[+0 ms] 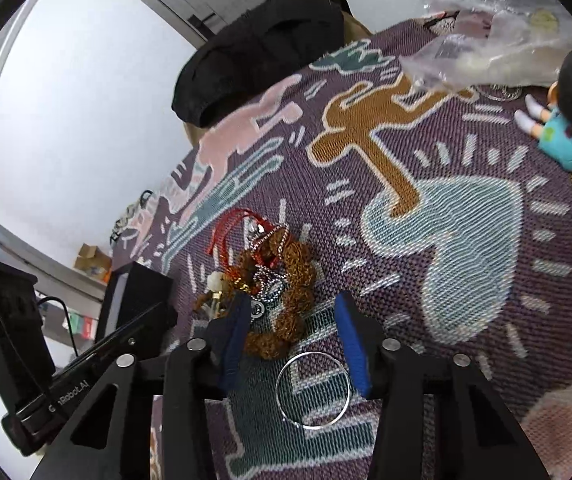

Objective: Organize jewelry
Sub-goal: 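Grasp the brown bead bracelet with the right tool while the left tool grasps the gold butterfly brooch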

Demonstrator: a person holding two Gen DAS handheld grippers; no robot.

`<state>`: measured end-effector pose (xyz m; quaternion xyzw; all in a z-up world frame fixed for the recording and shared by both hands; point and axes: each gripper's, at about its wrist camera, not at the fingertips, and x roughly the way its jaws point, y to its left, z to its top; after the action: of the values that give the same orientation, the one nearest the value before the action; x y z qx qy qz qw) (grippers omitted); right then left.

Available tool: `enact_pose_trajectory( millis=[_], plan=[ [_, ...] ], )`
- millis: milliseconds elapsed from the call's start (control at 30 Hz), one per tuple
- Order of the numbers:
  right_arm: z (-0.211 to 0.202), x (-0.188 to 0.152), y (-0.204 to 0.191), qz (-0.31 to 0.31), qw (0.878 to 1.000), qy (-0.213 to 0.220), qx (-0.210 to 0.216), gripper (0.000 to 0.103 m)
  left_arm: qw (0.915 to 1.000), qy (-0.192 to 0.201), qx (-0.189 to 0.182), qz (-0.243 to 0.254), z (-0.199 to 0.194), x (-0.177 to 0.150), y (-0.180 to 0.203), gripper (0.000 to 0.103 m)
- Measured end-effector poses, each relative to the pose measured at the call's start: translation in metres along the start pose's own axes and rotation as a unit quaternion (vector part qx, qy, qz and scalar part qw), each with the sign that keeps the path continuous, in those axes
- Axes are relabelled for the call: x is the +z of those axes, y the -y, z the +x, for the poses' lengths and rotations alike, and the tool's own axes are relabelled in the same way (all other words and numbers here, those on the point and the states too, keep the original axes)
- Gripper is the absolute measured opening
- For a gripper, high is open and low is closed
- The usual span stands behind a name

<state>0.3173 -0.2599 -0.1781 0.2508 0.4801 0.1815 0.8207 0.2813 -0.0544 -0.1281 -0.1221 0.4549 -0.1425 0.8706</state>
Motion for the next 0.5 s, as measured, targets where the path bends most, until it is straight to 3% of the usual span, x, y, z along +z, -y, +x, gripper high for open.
enact_pose_trajectory(
  millis=[133, 200, 267, 500],
  plan=[
    [0.012, 0.000, -0.001, 0.004, 1.000, -0.010, -0.007, 0.036, 0.9998, -0.019, -0.001, -0.011, 0.013, 0.001, -0.003, 0.032],
    [0.019, 0.000, 0.001, 0.013, 1.000, -0.019, -0.004, 0.026, 0.9995, -0.024, -0.001, -0.018, 0.018, 0.001, -0.004, 0.032],
    [0.022, 0.000, 0.004, 0.016, 1.000, -0.016, 0.000, 0.022, 0.9993, -0.030, -0.001, -0.021, 0.022, 0.001, -0.005, 0.032],
    [0.011, 0.003, 0.016, 0.031, 0.999, 0.007, -0.003, 0.018, 0.9985, -0.045, 0.002, -0.032, 0.036, 0.002, -0.007, 0.032]
  ],
)
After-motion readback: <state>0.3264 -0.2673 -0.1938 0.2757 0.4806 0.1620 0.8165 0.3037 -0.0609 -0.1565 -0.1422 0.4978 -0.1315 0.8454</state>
